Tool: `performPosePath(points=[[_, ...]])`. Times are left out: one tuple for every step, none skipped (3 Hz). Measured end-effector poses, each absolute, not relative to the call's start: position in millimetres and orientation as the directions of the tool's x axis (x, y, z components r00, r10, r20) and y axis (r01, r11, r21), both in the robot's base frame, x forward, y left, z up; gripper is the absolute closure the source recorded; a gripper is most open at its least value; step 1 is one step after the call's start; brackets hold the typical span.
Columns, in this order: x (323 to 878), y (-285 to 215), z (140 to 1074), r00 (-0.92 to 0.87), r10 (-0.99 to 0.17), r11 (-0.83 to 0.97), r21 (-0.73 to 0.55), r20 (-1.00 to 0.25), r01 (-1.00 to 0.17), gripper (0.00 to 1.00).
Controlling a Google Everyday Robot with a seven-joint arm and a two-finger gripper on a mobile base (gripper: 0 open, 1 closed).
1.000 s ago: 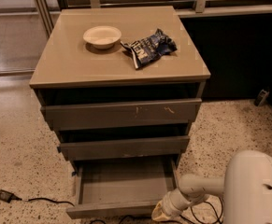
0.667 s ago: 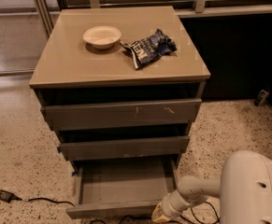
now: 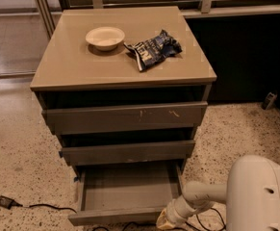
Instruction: Close bottom drawer
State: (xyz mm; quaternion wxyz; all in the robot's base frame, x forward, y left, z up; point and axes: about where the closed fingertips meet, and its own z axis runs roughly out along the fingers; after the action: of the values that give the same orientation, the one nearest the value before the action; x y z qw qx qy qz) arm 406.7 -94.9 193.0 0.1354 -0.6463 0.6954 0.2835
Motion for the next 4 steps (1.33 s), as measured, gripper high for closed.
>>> performPosePath(points=[[407,-95,193,-0.128,-0.822,0.004,0.219,-0.555,-0.976,0.27],[437,-95,190,-0.114,-0.824,0.015,0.18,-0.556,-0.984,0.04],[451,-94,191,-0.108,-0.823,0.018,0.165,-0.557,-0.986,0.02],[498,-91,196,-0.074,-0.823,0.011,0.115,-0.563,-0.993,0.24]])
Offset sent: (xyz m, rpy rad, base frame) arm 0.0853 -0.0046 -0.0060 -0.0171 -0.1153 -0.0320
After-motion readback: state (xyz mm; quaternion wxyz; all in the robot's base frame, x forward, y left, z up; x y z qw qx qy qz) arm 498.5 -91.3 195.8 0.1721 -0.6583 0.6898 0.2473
